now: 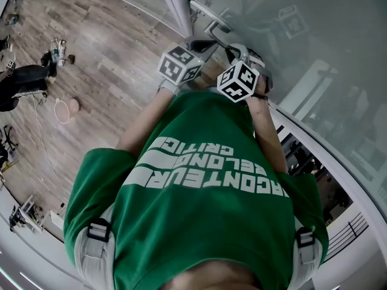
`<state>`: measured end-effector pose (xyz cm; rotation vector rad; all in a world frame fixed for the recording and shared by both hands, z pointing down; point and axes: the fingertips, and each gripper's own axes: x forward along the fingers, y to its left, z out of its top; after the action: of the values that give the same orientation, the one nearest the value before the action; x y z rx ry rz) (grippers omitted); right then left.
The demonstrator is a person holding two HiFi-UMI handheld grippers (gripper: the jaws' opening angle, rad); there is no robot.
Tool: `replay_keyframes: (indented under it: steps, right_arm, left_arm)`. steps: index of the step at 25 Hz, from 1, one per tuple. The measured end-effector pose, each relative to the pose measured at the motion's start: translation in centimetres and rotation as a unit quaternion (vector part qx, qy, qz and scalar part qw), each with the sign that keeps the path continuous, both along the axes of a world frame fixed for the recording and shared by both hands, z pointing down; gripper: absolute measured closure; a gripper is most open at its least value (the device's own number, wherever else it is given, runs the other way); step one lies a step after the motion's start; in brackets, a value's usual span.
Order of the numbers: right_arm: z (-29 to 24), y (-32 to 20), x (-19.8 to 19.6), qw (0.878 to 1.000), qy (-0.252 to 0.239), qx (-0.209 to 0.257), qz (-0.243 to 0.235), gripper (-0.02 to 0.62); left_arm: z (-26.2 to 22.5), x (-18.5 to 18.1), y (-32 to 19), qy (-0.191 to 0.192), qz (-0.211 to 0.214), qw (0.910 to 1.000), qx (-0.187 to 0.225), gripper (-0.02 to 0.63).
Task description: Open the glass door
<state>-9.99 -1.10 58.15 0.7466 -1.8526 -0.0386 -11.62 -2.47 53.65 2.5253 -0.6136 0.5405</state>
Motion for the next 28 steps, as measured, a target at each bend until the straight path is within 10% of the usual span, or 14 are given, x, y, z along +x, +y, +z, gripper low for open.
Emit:
replay_keyframes:
  steps: [28]
  right_arm:
    - [3.5, -1.3, -0.4, 0.998, -0.045, 0.042, 0.014, 0.555]
  left_arm:
    - [4.3, 2.7, -0.7, -0.045, 0.041, 0.9979, -0.019, 0.595]
